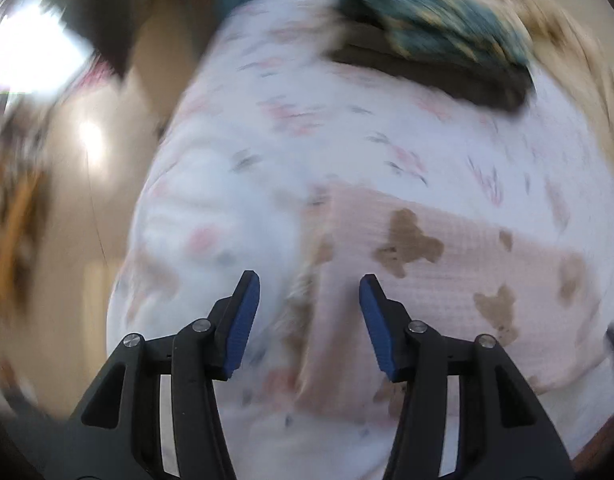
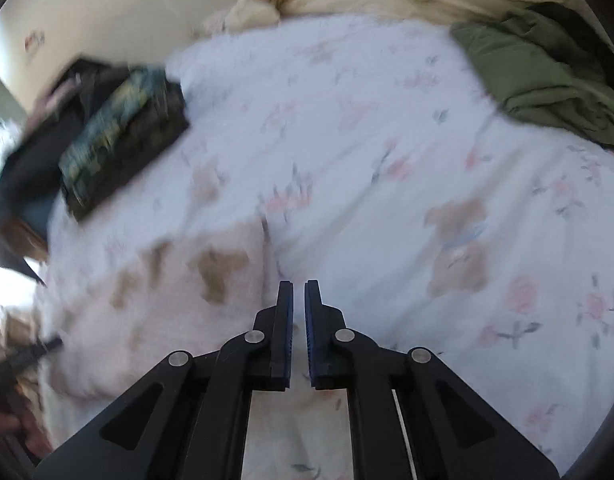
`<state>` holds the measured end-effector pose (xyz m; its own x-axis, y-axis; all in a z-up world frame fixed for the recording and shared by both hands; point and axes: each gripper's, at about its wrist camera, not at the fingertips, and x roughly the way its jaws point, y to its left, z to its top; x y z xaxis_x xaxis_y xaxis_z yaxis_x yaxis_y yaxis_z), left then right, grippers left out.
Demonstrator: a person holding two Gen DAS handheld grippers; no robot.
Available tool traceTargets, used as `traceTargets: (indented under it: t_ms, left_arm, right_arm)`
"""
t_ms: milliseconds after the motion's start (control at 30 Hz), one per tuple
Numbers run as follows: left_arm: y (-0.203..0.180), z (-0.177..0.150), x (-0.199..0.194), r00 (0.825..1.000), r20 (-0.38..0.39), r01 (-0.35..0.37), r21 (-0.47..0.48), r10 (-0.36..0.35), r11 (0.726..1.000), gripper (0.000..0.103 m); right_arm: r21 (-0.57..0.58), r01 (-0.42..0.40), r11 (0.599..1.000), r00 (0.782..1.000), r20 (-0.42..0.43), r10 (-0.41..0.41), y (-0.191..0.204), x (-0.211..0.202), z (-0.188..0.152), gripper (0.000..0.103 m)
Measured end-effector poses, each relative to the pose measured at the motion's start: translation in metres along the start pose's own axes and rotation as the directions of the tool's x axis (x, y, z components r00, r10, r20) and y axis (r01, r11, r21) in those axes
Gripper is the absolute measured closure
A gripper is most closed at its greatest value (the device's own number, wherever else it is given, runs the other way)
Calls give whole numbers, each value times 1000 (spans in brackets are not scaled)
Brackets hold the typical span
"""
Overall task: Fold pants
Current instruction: 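Move both grippers to the sides of the folded pink pants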
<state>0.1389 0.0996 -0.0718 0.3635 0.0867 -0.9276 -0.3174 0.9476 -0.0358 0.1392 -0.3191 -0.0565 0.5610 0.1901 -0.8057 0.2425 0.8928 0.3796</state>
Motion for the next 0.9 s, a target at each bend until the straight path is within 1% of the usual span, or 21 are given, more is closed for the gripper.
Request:
traceTargets:
  t_ms: [67,100,133,167,200,233,300,367,400,433,467,500,533,567,633,700,800,900]
  left_arm:
    - [16,-12,-13,997,-13,69,-116,-71,991,55]
    - [19,-22,-20,991,-4,130,-150,-132,980,54]
    - [18,-30,-24,984,2,174,-160,-176,972,52]
    - [13,-40,-28,977,2,212,-159,-214,964,46]
    - [9,-48,-31,970,3,240,-153,-242,959,42]
    - [2,-58,-33,958,4,283,-142,-285,949,42]
    - [-9,-66,-36,948,9,315,-124,-317,941,42]
    - [-20,-71,-37,949,10,314,-99,-314,944,41]
    - [-22,-74,-37,959,19,284,-91,-284,954,40]
    - [-24,-74,-38,971,29,239,-89,-237,967,39]
    - [-23,-76,-38,978,37,206,-99,-204,973,33]
    - [-20,-77,-37,983,43,181,-125,-176,976,25]
    - [-15,-79,-35,986,36,165,-164,-161,972,22]
    - [-12,-81,-30,987,20,161,-197,-160,967,21]
    - [-10,-85,-23,984,-10,172,-232,-179,957,21]
    - [-11,-88,-23,981,-5,185,-235,-191,954,21]
    - [-13,-94,-23,972,9,229,-258,-234,939,21]
    - [-19,-98,-13,962,-9,262,-259,-274,930,21]
  right_arm:
    - [40,-75,996,997,32,74,2,-20,4,95]
    - [57,-125,990,992,41,123,1,-26,3,94]
    - [74,-182,981,983,40,179,3,-31,-1,89]
    - [89,-223,971,975,29,221,7,-33,-6,84]
    - [103,-253,962,967,18,253,11,-32,-11,72]
    - [121,-285,951,958,-5,288,18,-28,-18,58]
    - [165,-344,924,932,-59,358,28,-20,-34,45]
    - [216,-388,896,903,-108,417,35,-13,-47,44]
    - [240,-401,884,889,-130,439,37,-8,-53,40]
    - [278,-418,865,869,-156,470,39,-2,-61,35]
    - [303,-425,853,857,-167,487,40,1,-67,32]
    - [342,-434,834,842,-176,510,40,6,-73,24]
    - [374,-443,815,827,-180,532,40,11,-77,15]
    - [388,-442,809,822,-186,538,40,16,-79,13]
    - [385,-428,818,829,-195,525,41,22,-83,13]
    - [373,-418,828,829,-217,516,43,27,-88,13]
    - [381,-425,821,823,-216,526,42,34,-91,13]
    - [384,-432,816,818,-213,534,42,42,-90,11]
